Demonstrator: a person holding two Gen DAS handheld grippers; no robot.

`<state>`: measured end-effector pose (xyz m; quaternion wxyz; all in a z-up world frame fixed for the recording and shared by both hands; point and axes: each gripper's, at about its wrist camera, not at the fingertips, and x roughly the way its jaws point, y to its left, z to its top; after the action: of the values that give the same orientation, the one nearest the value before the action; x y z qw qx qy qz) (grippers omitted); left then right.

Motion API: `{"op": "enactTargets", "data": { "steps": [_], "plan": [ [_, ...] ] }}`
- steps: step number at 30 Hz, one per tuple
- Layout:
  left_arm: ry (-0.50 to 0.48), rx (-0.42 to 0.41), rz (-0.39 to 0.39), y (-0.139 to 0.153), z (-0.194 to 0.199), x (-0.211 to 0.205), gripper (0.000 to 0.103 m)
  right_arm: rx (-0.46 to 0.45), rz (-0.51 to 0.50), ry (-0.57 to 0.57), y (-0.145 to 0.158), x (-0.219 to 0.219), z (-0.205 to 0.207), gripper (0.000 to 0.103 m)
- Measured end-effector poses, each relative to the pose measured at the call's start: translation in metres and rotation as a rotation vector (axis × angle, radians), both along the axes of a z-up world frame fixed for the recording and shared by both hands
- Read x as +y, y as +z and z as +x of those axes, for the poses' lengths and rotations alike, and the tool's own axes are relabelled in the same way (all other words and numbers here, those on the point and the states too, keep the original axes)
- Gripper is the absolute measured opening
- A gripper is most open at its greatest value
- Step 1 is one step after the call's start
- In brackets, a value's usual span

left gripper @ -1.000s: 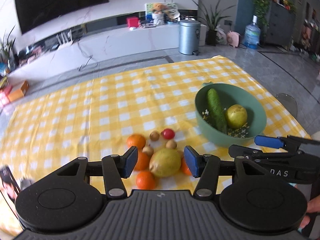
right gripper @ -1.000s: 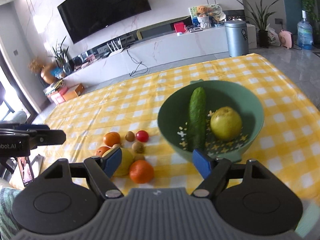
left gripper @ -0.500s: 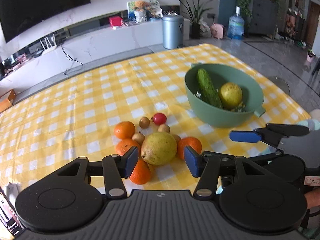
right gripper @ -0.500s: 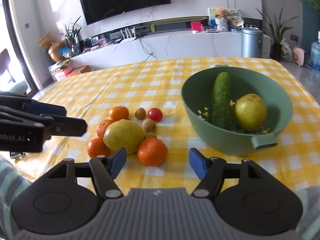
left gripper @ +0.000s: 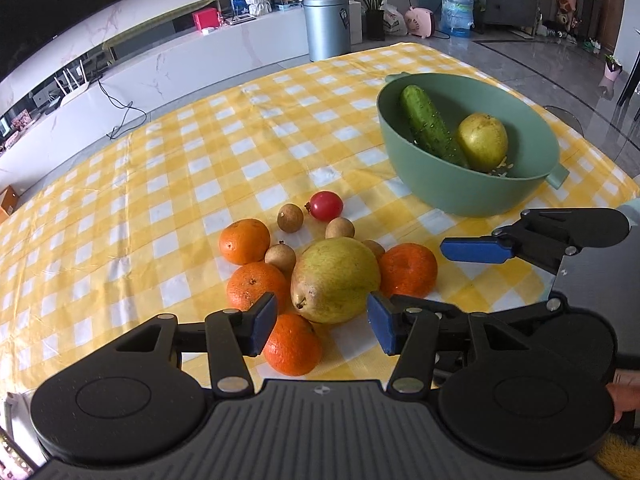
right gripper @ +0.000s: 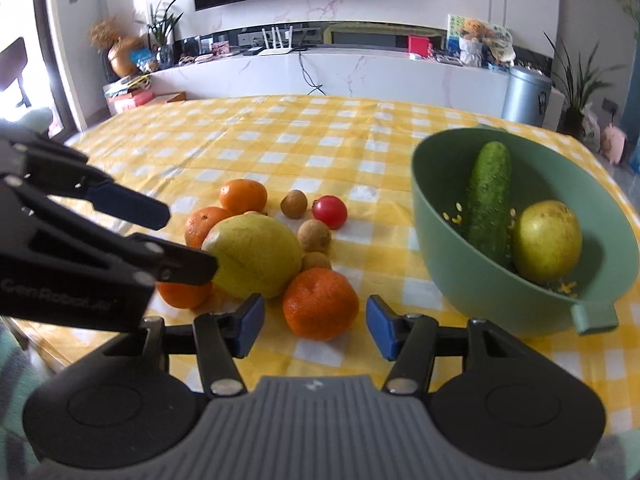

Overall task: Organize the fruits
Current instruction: 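Withdraw both grippers from the bowl back toward the fruit pile, then grasp the large yellow-green pear with the left gripper while the right gripper grasps a mandarin orange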

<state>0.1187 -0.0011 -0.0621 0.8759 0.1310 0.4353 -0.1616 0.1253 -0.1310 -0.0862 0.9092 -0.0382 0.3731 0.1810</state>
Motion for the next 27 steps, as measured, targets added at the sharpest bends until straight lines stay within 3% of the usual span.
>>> {"op": "enactTargets", "data": {
  "steps": [14, 18, 27],
  "plan": [
    [0.024, 0.005, -0.054, -0.011, 0.011, 0.007, 0.062, 0.025, -0.053, -0.044, -0.011, 0.005, 0.013, 0.052],
    [0.018, 0.007, -0.046, -0.012, 0.011, 0.004, 0.062, 0.043, -0.04, -0.073, -0.012, 0.001, 0.015, 0.046],
    [-0.004, 0.005, -0.019, -0.015, 0.015, -0.009, 0.066, 0.071, -0.016, -0.146, -0.009, -0.015, 0.004, 0.044]
  ]
}}
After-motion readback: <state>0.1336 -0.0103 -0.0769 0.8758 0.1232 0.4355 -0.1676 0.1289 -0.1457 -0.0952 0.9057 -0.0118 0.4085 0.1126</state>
